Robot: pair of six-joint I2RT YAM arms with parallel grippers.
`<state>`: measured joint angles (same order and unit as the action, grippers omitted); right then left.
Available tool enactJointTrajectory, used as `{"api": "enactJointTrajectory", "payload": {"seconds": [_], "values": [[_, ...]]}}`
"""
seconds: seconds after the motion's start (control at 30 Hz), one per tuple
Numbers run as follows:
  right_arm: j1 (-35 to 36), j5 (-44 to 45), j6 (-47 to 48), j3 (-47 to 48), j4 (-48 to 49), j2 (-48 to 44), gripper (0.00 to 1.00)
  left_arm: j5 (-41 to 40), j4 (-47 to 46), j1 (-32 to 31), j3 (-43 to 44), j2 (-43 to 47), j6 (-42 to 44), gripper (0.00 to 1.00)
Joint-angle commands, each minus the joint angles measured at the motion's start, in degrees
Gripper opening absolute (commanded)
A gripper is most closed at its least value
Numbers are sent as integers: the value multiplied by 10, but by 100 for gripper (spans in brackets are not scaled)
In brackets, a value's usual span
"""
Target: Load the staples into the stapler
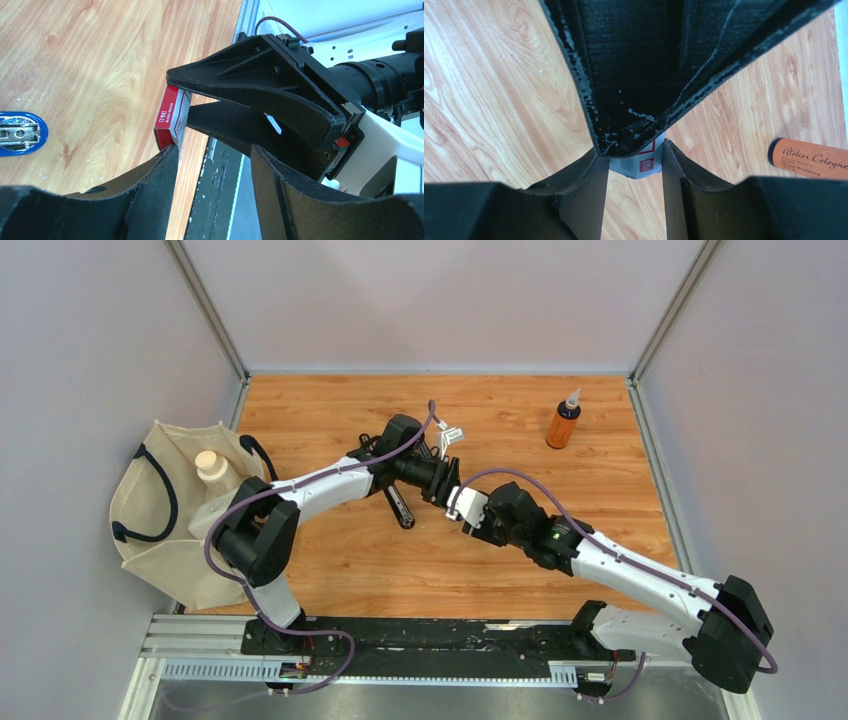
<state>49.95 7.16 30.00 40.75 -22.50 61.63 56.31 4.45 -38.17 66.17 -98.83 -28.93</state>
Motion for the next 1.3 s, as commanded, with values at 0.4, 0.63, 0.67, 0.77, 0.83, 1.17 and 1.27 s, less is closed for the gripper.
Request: {"api": "enactJointTrajectory", "payload": {"seconds": [0.4,0.63,0.67,0.77,0.83,1.17,1.27], "values": [[17,11,-11,16,150,-17,44,27,-2,-15,24,-14,-8,70],[22,16,-20,25,153,-13,43,25,3,-15,26,-14,-3,73],[24,18,-20,27,154,-11,43,24,4,-15,26,-16,-3,73],[31,22,-21,31,154,-1,43,24,0,-18,25,-22,-5,73],[37,29,-21,34,157,2,43,25,0,-21,26,-25,-5,73],[50,51,-24,36,175,-2,44,24,6,-32,33,-47,-2,71],[51,51,-24,36,175,-1,44,25,11,-37,39,-52,1,70]]}}
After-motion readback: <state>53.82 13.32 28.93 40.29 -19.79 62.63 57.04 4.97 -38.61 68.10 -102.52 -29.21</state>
